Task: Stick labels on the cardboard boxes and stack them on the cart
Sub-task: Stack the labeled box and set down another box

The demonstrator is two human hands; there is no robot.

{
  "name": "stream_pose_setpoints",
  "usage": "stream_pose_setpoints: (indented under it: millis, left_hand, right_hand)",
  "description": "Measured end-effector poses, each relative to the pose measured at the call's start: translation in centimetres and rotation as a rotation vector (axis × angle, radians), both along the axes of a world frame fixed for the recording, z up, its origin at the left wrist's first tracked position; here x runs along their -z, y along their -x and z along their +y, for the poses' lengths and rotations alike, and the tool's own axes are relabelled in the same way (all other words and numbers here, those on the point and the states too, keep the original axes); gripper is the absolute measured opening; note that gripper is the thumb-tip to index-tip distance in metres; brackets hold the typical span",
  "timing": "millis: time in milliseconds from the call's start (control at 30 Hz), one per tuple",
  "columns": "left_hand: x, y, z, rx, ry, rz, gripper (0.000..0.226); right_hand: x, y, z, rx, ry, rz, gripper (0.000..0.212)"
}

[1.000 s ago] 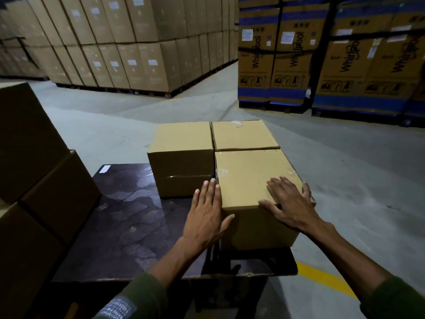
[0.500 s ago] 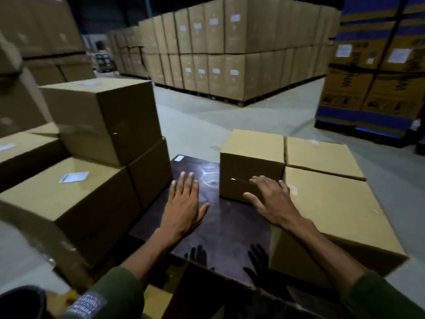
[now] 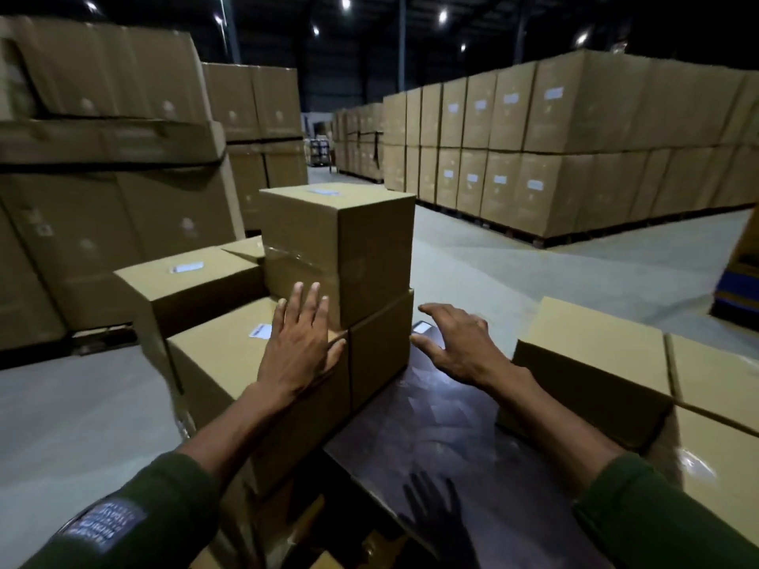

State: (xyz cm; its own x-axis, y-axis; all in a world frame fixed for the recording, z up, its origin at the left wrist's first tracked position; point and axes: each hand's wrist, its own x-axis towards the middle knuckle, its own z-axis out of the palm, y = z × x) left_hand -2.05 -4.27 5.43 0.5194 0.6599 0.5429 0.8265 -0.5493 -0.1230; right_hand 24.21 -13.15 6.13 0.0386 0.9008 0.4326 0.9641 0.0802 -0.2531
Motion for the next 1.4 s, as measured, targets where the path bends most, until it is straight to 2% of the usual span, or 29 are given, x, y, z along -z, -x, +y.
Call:
stream_pose_setpoints:
  millis: [333, 633, 867, 1000, 1100, 1233, 1400]
  left_hand:
    - [-5.0, -1.4, 11.5, 0.079, -0.095, -0.095, 0.084]
    - [-11.4, -6.9, 14.5, 0.075, -0.152, -0.013, 0.086]
    - [-12.9, -9.8, 15.4, -0.121, -0.05, 0.106, 0.087]
    - [-13.2, -10.5, 14.8, -0.191, -0.033, 0.118, 0.07]
    - [-13.7, -11.3, 14.5, -0.215, 0.074, 0.061, 0.069]
    - [-13.3, -11.9, 14.9, -0.202, 0.108, -0.043, 0.068]
    - [-12.6, -12.7, 14.4, -0.232, 0.035, -0.022, 0.073]
  right_hand:
    - [-4.7, 0.0, 11.7, 0.038, -0.013, -0.118, 0.062]
    - [-10.3, -4.3, 18.6, 0.054, 0.019, -0.156, 0.101]
    - [-12.7, -7.0, 25.8, -0.126, 0.026, -0.202, 0.117]
    - [-13.2, -8.2, 29.3, -0.242, 0.088, -0.196, 0.117]
    - [-13.2, -9.3, 31.1, -0.324, 0.111, -0.145, 0.111]
    - [-12.8, -9.9, 31.8, -0.444, 0.027, -0.076, 0.102]
    - [-11.9, -10.5, 30.7, -0.475, -0.117, 0.014, 0.092]
